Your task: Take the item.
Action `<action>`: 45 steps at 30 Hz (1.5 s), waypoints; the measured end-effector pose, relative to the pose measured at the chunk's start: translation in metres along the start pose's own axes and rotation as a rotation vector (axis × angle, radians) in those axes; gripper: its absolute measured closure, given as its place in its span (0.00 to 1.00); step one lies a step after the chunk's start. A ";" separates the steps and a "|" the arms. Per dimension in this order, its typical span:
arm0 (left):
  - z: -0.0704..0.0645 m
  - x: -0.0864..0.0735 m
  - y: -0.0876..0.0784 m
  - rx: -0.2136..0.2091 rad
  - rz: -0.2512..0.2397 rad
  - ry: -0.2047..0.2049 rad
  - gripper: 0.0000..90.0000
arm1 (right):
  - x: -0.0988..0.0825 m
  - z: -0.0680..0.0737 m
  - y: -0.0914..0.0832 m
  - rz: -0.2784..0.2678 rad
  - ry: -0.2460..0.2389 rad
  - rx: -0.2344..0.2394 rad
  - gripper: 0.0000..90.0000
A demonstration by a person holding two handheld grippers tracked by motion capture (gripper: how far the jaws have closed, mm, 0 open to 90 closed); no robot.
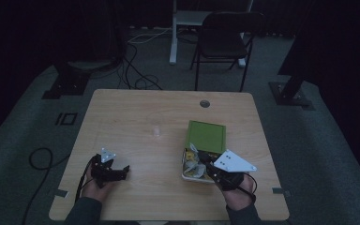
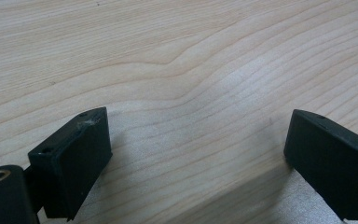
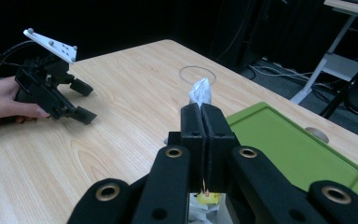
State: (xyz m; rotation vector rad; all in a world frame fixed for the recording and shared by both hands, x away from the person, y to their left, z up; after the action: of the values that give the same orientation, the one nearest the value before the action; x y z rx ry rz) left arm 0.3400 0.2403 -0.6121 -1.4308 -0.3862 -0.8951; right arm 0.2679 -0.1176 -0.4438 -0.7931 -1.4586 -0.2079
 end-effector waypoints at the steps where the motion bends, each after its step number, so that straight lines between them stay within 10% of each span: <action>1: 0.000 0.000 0.000 0.000 0.000 0.000 0.09 | 0.001 0.001 0.001 0.000 -0.001 0.003 0.99; 45: 0.000 0.000 0.000 0.000 -0.001 0.000 0.09 | 0.028 0.003 0.064 -0.006 -0.016 0.074 0.99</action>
State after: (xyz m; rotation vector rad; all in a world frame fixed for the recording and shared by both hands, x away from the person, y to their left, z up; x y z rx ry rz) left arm 0.3401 0.2403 -0.6121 -1.4303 -0.3870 -0.8964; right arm 0.3068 -0.0595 -0.4401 -0.7324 -1.4750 -0.1516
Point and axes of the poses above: each handheld gripper's, and its own axes: y roughly forward along the jaws, x roughly out of its top, z roughly to its left, the point moved 5 cm from there along y, roughly forward along the jaws, and after that the axes turned 10 degrees about x, right-handed, at the moved point
